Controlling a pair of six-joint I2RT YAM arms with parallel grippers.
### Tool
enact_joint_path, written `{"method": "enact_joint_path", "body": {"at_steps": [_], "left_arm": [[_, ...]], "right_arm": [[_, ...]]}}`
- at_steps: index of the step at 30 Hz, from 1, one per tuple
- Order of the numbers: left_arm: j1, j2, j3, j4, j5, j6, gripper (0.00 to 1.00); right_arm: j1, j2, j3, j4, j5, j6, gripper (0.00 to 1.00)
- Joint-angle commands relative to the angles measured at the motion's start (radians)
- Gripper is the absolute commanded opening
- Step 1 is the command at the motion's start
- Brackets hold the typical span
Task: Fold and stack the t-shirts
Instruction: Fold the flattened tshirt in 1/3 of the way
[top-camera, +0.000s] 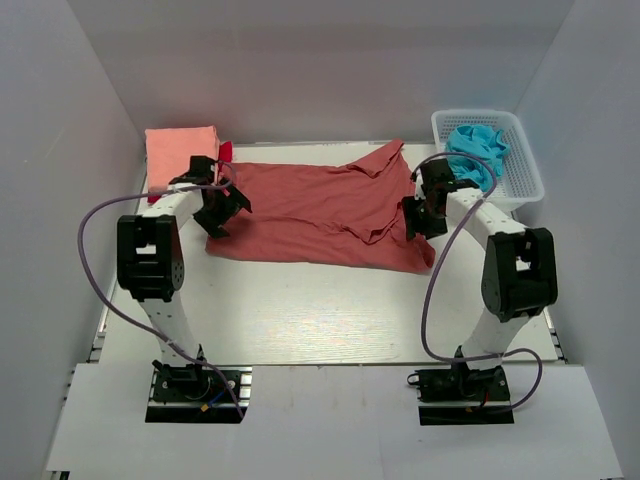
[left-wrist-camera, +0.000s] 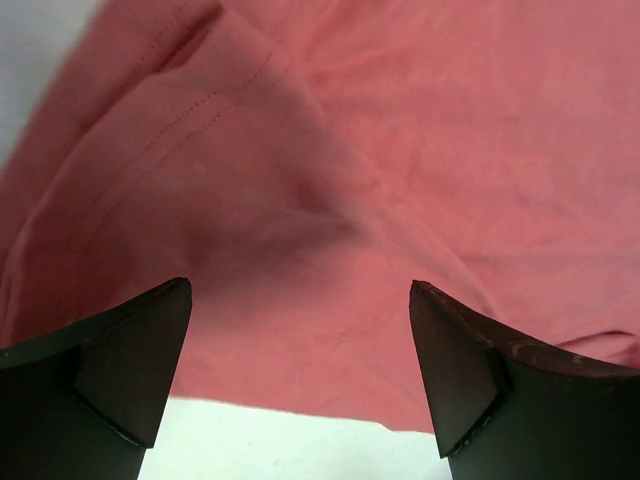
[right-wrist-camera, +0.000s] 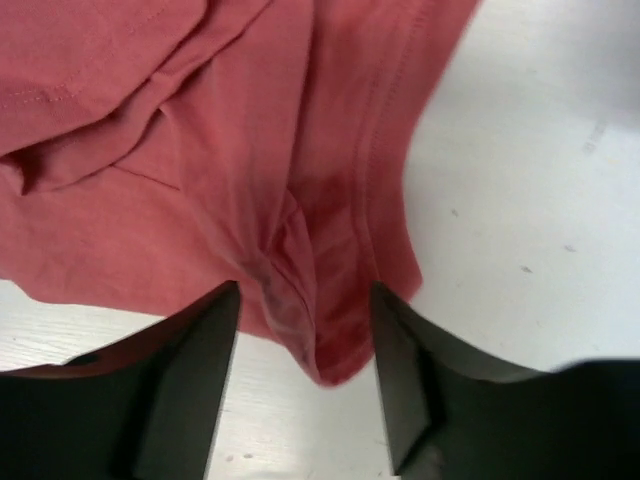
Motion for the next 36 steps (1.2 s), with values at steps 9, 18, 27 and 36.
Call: {"method": "enact_joint_path", "body": {"at_steps": [9, 18, 27, 36], "left_arm": [[0.003, 0.074, -0.084, 0.017, -0.034, 0.028, 1.00], [0.003, 0.074, -0.103, -0.006, -0.074, 0.070, 1.00], [-0.008, 0.051, -0.050, -0.033, -0.042, 0.108, 1.00], [-0.008, 0.016, -0.021, -0.044, -0.042, 0.117, 1.00]], "right_arm": [[-0.027, 0.079, 0.007, 0.060, 0.045, 0.063, 0.00], [-0.032, 0.162, 0.017, 0.102, 0.258, 0.131, 0.00], [0.011, 0.020, 0.086, 0.047, 0.102, 0.131, 0.55], [0.062, -0.061, 0.006, 0.154, -0.159, 0.189, 0.90]]}}
